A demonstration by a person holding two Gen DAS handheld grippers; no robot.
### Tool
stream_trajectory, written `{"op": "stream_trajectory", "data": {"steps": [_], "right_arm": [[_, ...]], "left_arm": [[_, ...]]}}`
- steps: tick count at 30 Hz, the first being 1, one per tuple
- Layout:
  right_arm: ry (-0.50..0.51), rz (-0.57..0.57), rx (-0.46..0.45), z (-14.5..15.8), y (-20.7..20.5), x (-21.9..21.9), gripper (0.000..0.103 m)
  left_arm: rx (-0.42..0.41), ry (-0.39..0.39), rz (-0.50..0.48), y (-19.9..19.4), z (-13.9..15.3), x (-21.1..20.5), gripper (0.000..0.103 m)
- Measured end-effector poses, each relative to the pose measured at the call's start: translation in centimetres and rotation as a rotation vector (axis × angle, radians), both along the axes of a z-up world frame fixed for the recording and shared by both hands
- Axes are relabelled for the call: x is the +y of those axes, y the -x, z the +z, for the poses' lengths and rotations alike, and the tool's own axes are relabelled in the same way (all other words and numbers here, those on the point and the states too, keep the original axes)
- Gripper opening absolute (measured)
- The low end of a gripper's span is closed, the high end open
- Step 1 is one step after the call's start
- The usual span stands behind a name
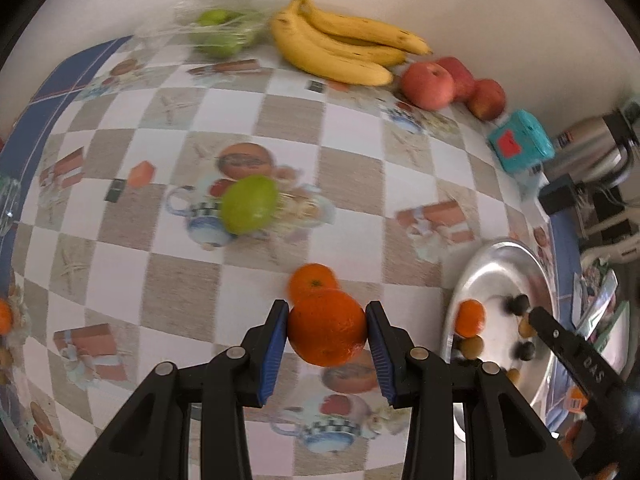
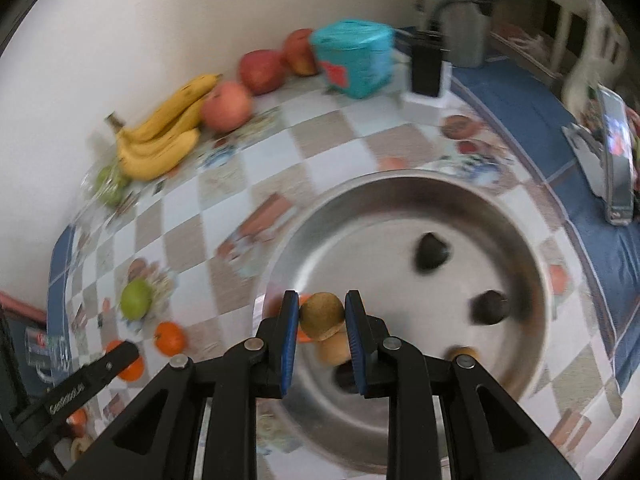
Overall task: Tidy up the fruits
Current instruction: 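Carry the mandarin and tan fruit over the steel basin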
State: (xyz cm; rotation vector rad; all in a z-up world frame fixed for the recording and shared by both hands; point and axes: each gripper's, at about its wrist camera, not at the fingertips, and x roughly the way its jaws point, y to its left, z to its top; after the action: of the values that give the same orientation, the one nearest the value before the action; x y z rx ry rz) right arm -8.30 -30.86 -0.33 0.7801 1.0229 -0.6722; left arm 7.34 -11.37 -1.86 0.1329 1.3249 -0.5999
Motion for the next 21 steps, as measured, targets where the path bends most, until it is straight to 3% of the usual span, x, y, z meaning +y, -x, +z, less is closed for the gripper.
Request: {"op": "stream_trajectory", "data": {"steps": [13, 21], "right_arm": [[-0.011, -0.085, -0.017, 0.3, 4.4, -4.4, 0.025], [-0.023, -0.076, -0.029, 0.4, 5.1, -5.1, 0.025]], "left_arm": [[0.007, -0.002, -0.196, 6.7, 0.5, -7.1, 0.042], [-0.005, -0.025, -0.225, 8.7, 0.6, -8.8, 0.042]]}}
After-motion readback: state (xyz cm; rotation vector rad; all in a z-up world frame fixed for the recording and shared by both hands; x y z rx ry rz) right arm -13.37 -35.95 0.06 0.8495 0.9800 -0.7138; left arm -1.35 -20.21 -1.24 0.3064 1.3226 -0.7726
